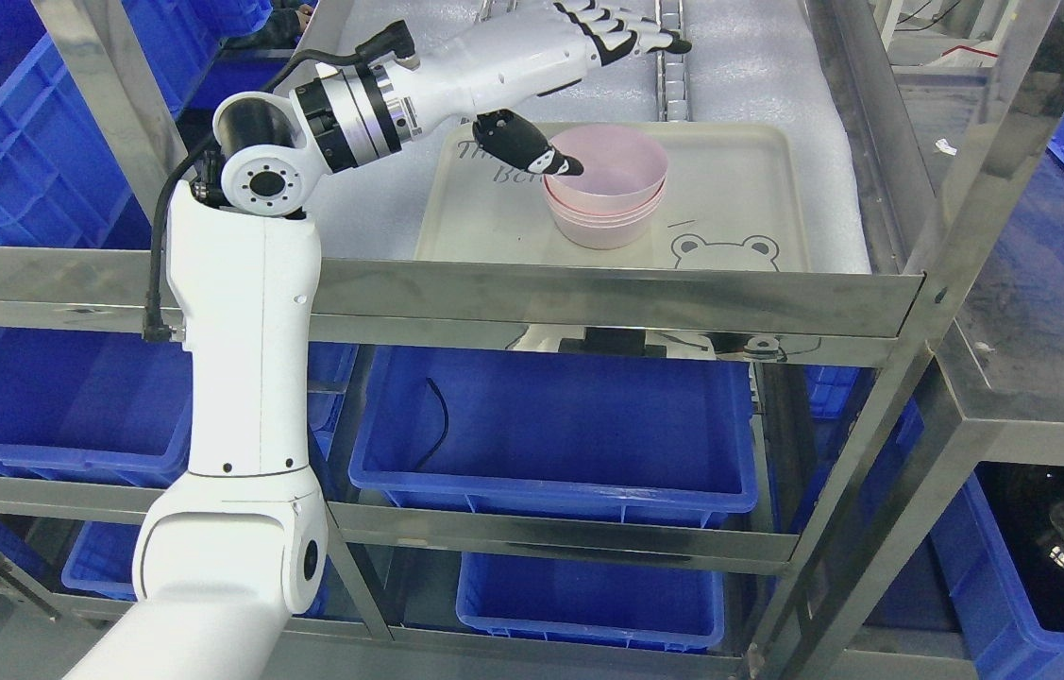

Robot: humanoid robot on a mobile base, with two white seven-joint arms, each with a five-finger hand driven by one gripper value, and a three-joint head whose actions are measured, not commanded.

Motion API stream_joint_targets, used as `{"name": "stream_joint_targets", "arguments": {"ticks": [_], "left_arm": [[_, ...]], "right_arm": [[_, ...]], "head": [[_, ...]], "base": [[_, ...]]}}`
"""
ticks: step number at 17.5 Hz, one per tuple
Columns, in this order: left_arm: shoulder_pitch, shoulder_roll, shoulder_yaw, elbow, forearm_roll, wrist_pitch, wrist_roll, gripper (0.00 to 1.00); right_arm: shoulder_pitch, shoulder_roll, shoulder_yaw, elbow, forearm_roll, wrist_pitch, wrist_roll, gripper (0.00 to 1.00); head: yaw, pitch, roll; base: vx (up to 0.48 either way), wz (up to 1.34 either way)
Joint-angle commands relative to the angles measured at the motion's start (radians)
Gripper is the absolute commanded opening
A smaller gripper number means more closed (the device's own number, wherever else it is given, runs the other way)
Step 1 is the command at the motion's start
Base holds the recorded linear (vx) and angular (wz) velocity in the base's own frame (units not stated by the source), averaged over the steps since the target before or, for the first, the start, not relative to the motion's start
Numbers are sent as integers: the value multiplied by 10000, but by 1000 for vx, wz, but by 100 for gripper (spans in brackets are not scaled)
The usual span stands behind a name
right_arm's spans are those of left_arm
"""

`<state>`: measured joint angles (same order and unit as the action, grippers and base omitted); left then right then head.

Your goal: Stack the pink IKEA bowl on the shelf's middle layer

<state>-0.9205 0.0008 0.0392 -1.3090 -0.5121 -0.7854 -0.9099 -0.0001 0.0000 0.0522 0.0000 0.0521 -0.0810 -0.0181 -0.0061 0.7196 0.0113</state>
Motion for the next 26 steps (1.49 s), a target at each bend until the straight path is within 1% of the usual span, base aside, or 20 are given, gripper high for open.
{"name": "stream_joint_targets", "arguments": {"ticks": [1,2,4,6,8,9,10,12,14,15,17,18,20,21,24,26], "left_arm": [[749,167,-1751,-254,1454,0,1991,100],[1390,167,-2638,-498,1439,0,2392,99],[3120,167,-4205,-853,1424,0,2503,99],[5175,167,-4763,-823,1424,0,2488,100],[6605,167,-4612,-701,1409,0,2473,100],[7311,167,-4322,-488,1409,0,2473,100],[7880,167,-3970,-258,1409,0,2473,100],[8878,167,-2868,538,1516,0,2564,100],[9219,167,-1991,1214,2171,0,2763,100],[9281,167,-1563,1597,2783,0,3038,100],[9343,167,-627,1907,3232,0,3773,100],[9343,167,-319,1892,3431,0,4247,100],[9175,167,127,1831,3998,0,5808,100],[9144,167,129,1755,4198,498,6044,99],[8807,167,53,1464,4597,2631,6352,99],[8638,167,22,1005,4996,3768,7162,100]], "right_arm": [[31,-175,0,-175,0,-3,-3,100],[47,-175,0,-175,0,-3,-3,100],[32,-175,0,-175,0,-3,-3,100],[31,-175,0,-175,0,-3,-3,100],[47,-175,0,-175,0,-3,-3,100],[32,-175,0,-175,0,-3,-3,100],[47,-175,0,-175,0,-3,-3,100],[31,-175,0,-175,0,-3,-3,100],[47,-175,0,-175,0,-3,-3,100],[32,-175,0,-175,0,-3,-3,100],[32,-175,0,-175,0,-3,-3,100],[47,-175,0,-175,0,-3,-3,100],[47,-175,0,-175,0,-3,-3,100],[47,-175,0,-175,0,-3,-3,100],[31,-175,0,-175,0,-3,-3,100],[32,-175,0,-175,0,-3,-3,100]], "head": [[0,0,0],[0,0,0],[0,0,0],[0,0,0],[0,0,0],[0,0,0],[0,0,0],[0,0,0],[0,-3,0],[0,-3,0],[0,-3,0],[0,-3,0],[0,-3,0],[0,-3,0],[0,-3,0],[0,-2,0]], "base": [[-39,0],[-76,0],[-102,0],[-127,-31],[-119,-148],[-126,-166],[-126,-166],[-105,-168],[-72,-124],[-42,-67],[-32,0],[-25,0],[-19,0],[-11,0],[-12,0],[0,0]]}}
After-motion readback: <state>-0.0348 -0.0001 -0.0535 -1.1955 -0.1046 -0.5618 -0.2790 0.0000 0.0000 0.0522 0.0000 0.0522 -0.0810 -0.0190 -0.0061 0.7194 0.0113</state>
